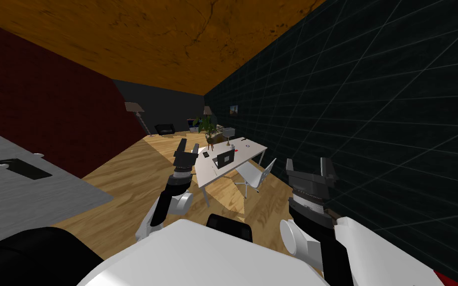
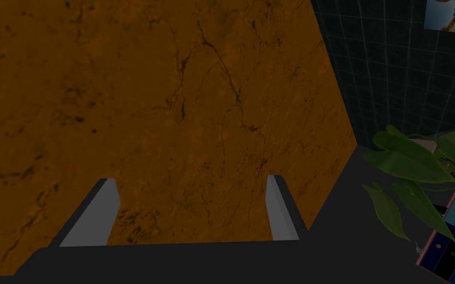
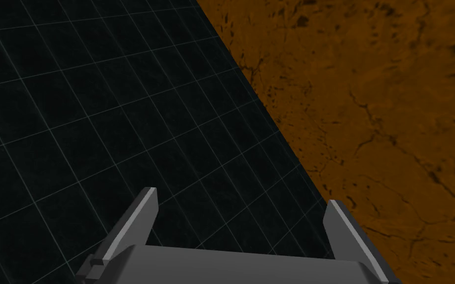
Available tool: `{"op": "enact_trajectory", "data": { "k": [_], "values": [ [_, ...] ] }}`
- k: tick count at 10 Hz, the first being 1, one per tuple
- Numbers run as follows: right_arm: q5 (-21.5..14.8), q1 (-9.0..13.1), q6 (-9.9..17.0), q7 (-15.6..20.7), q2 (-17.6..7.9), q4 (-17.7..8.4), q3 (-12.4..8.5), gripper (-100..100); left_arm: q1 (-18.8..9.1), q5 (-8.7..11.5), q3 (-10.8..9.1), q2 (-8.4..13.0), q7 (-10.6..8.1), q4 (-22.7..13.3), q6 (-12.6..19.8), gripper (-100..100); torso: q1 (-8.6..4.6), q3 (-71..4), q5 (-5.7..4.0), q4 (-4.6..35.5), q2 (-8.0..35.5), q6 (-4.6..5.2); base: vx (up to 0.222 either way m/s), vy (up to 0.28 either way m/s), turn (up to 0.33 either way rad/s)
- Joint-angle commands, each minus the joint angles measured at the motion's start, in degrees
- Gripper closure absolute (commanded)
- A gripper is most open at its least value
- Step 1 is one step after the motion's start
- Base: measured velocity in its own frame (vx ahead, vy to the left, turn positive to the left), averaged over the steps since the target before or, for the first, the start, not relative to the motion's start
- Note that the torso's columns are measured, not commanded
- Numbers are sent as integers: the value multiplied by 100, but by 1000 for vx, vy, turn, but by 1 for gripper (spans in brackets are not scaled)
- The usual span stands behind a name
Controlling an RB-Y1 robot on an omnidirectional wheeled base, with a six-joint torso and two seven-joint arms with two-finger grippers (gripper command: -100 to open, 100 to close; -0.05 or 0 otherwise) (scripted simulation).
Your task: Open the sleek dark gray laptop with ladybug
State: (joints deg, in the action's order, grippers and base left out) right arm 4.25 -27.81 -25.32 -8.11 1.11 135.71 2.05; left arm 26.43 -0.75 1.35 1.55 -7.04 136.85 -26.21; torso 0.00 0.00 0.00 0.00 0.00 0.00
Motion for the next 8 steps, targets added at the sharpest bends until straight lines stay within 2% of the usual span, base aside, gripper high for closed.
{"op": "enact_trajectory", "data": {
  "k": [1, 8],
  "values": [
    [0, 0, 0, 0, 0, 0, 0, 0, 0, 0, 0, 0, 0, 0, 0, 0, 0, -467, 0, 235, 232, 0, 0, 0, 0],
    [0, 0, -1, 0, 0, 2, 0, 0, 0, 0, 0, 0, 0, 2, 0, 0, 0, -6227, 0, 3114, 3116, 0, 0, 0, 0]
  ]
}}
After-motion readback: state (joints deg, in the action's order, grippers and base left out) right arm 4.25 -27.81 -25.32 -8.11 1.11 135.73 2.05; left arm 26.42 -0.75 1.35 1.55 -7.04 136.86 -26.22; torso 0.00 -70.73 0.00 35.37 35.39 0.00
